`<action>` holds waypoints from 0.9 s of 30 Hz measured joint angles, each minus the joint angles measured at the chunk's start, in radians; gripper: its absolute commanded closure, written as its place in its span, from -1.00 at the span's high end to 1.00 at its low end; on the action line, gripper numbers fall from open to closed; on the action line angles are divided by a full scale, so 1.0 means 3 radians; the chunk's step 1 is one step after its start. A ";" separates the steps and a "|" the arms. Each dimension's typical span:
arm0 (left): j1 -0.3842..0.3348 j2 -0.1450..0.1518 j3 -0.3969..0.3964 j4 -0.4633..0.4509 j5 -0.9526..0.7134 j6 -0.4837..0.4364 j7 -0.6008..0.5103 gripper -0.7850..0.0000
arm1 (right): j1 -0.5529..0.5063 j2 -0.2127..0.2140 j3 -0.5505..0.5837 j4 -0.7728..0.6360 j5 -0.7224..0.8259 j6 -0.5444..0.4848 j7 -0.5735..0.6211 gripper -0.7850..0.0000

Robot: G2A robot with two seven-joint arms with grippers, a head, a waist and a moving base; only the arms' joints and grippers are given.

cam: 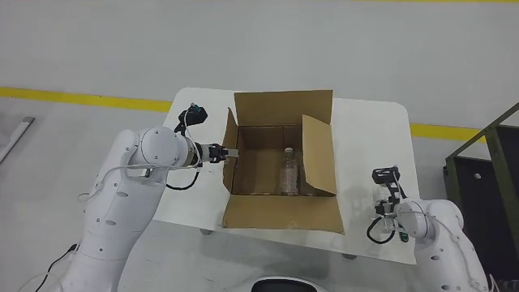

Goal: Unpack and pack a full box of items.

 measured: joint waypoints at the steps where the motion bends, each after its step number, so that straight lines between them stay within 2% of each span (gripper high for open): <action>1: 0.0000 0.0000 0.0000 0.0000 0.0000 0.0000 0.0000 1.00 | 0.0005 0.0002 -0.0004 0.0014 0.0004 0.0000 -0.0002 -0.88; 2: 0.0000 0.0000 0.0000 0.0000 0.0000 0.0000 0.0000 1.00 | 0.0010 0.0003 -0.0005 0.0025 0.0006 0.0000 -0.0003 -1.00; 9: 0.0000 0.0000 0.0000 0.0000 0.0000 0.0000 0.0000 1.00 | -0.0011 0.0016 0.0053 -0.0093 0.0156 -0.0042 -0.0029 -1.00; 14: 0.0000 0.0000 0.0000 0.0000 0.0000 0.0000 0.0000 1.00 | -0.0207 0.0041 0.0317 -0.0596 0.0556 -0.0223 -0.0120 -1.00; 22: 0.0000 0.0000 0.0000 0.0000 0.0000 0.0000 0.0000 1.00 | -0.0710 0.0074 0.0928 -0.1605 0.1613 -0.0730 -0.0438 -1.00; 27: 0.0000 0.0000 0.0000 0.0000 0.0000 0.0000 0.0000 1.00 | -0.0902 0.0086 0.1054 -0.1821 0.1920 -0.0969 -0.0666 -1.00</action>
